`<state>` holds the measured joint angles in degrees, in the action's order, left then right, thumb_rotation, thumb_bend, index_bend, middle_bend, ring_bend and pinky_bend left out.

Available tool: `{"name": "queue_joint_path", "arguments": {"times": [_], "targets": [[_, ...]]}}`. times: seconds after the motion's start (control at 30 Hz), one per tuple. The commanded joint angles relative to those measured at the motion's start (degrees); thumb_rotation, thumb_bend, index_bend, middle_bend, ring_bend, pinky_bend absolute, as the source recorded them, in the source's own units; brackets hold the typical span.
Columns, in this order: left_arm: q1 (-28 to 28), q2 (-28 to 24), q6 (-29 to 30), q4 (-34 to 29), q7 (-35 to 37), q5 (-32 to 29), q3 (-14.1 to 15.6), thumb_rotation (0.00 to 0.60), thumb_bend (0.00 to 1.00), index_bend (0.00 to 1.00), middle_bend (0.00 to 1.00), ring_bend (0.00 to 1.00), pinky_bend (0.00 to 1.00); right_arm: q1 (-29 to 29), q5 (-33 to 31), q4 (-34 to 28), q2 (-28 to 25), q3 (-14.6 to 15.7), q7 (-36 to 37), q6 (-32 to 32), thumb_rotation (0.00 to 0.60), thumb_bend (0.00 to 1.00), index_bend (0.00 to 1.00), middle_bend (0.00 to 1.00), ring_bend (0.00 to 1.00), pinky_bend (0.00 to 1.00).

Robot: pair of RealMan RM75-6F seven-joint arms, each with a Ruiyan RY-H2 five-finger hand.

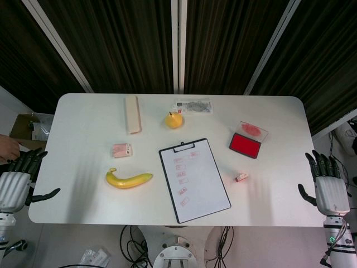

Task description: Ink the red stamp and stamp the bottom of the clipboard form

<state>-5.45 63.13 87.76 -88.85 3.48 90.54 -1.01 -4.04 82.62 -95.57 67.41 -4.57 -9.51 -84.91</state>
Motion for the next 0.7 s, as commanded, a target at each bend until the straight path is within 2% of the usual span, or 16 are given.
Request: {"name": "queue_joint_path", "arguments": {"times": [0.03,0.47,0.5,0.57,0.63,0.7], "targets": [[-0.01,0.04,0.02,0.07,0.09,0.02,-0.02,0.4,0.07,0.11,0.08,0.09,0.18,-0.03,0.0,0.0,0.04,-0.02,-0.09,0.02,0.6,0.23,0.0,0.0,0.0,0.0],[-0.13,0.02,0.22,-0.01,0.31,0.49,-0.06,0.399,0.06,0.11,0.08,0.09,0.18,-0.78,1.68,0.91,-0.07,0.17,-0.36,0.41,0.6,0.23,0.0,0.0,0.0,0.0],[-0.16,0.03,0.15,0.0,0.31,0.5,-0.04,0.397,0.06,0.11,0.08,0.09,0.18,-1.1,1.98,1.19,-0.23,0.14,-1.07,0.68,0.6,0.24,0.0,0.0,0.01,0.03],[-0.22,0.02,0.01,0.04,0.33,0.53,-0.01,0.396,0.06,0.11,0.08,0.09,0.18,-2.26,3.9,1.92,-0.27,0.04,-1.33,1.1,0.6,0.24,0.0,0.0,0.14,0.29],[-0.28,0.06,-0.23,0.07,0.41,0.44,0.05,0.4,0.06,0.11,0.08,0.09,0.18,-3.93,5.68,2.21,-1.08,0.61,-1.75,3.44,0.6,0.24,0.0,0.0,0.33,0.59],[-0.34,0.15,-0.42,0.06,0.49,0.42,0.1,0.4,0.06,0.11,0.08,0.09,0.18,-6.15,8.02,2.35,-1.6,0.85,-2.01,5.76,0.6,0.25,0.0,0.02,0.5,0.79]]}}
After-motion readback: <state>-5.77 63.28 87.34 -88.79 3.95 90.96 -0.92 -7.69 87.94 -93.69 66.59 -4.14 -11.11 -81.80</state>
